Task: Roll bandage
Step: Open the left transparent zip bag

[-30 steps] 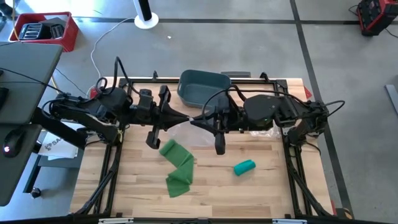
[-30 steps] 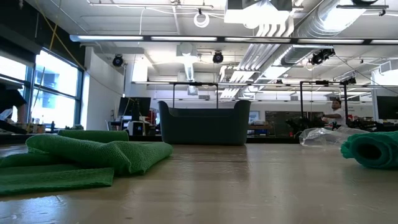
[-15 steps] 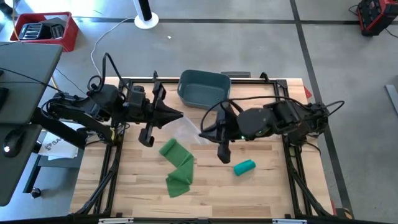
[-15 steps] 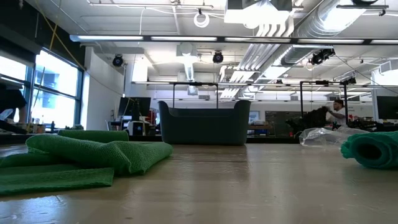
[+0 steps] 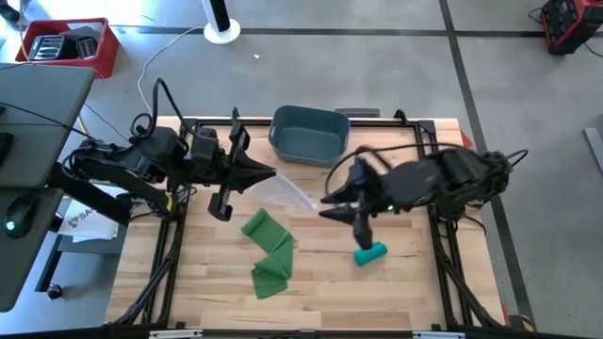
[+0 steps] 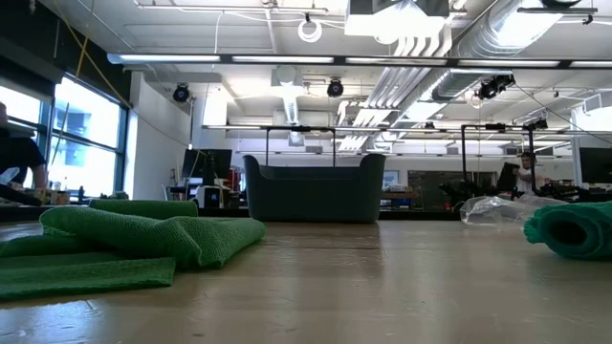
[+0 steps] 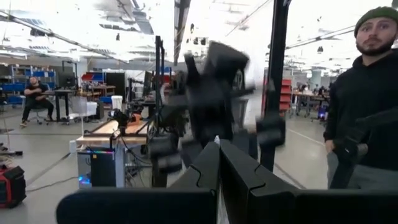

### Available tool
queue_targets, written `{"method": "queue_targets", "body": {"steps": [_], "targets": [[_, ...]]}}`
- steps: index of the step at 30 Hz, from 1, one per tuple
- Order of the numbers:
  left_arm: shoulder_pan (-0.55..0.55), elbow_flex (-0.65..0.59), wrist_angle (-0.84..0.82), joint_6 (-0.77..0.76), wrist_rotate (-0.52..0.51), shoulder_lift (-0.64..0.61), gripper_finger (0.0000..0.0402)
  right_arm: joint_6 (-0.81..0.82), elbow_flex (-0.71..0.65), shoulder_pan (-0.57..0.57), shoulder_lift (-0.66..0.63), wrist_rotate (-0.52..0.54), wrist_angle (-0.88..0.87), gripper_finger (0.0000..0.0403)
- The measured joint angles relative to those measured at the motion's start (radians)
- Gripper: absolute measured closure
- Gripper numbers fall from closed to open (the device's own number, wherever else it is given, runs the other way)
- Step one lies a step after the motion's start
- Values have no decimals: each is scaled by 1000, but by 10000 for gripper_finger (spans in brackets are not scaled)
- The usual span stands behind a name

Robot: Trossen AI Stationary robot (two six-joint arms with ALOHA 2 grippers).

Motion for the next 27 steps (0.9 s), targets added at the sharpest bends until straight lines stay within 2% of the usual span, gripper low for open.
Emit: {"method": "queue_targets", "body": {"steps": [3,6,8,17,24,27], "targets": [[0,0,0,0,5,1,401,-46,1,0,-23,41,99,248],[0,0,0,-8,19,0,401,-97,2,-5,-21,150,149,244],[0,0,-1,-13,20,2,401,-142,2,-23,-5,168,167,244],[0,-1,0,-27,22,20,401,-161,1,-72,53,155,179,258],[0,-1,-1,-35,22,27,401,-231,1,-69,47,20,180,261],[0,-2,-1,-43,22,27,401,-231,1,-68,36,-7,181,261]]}}
